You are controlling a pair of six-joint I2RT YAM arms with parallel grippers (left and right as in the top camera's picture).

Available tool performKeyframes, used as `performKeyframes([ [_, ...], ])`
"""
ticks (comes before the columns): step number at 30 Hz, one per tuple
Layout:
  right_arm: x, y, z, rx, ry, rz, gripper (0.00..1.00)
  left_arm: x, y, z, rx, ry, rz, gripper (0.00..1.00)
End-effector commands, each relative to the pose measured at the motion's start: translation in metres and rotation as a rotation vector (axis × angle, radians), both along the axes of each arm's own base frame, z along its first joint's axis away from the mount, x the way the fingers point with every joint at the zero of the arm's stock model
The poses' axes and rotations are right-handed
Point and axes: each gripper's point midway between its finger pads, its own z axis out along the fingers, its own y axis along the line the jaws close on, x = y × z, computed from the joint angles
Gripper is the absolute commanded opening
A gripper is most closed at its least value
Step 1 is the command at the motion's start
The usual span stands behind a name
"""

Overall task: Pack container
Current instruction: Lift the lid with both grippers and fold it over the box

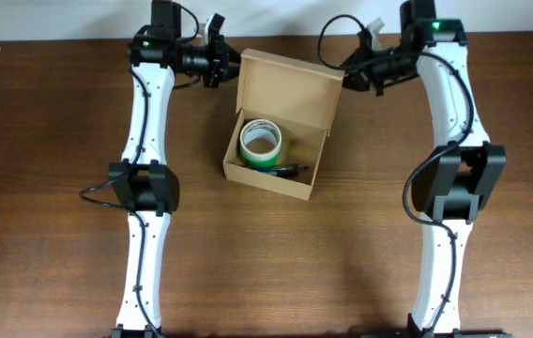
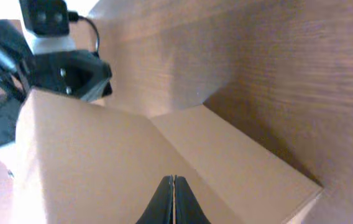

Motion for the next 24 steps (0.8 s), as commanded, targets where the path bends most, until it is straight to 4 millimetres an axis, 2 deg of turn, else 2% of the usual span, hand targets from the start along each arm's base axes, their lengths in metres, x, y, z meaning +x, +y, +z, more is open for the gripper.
performKeyframes([
  [1,-0.005,0.002,0.035,-0.138,-0.166,0.063,0.04,-0.007,0.000,0.019,0.057,-0.078,-0.005,0.01],
  [6,-0.020,0.007,0.052,-0.258,-0.202,0.096,0.04,-0.027,0.012,0.040,0.219,-0.133,-0.001,0.02],
  [11,-0.042,0.016,0.058,-0.333,-0.203,0.163,0.04,-0.050,0.020,0.064,0.322,-0.164,-0.012,0.02],
  [14,-0.051,0.020,0.053,-0.412,-0.203,0.205,0.04,-0.063,0.025,0.076,0.401,-0.185,-0.016,0.01],
  [15,-0.056,0.030,0.057,-0.426,-0.221,0.226,0.04,-0.072,0.026,0.080,0.443,-0.190,-0.025,0.02],
  [19,-0.066,0.045,0.062,-0.533,-0.268,0.266,0.04,-0.082,0.019,0.098,0.469,-0.244,-0.039,0.02],
  [24,-0.079,0.061,0.074,-0.679,-0.344,0.296,0.04,-0.087,0.014,0.106,0.563,-0.296,-0.029,0.02],
])
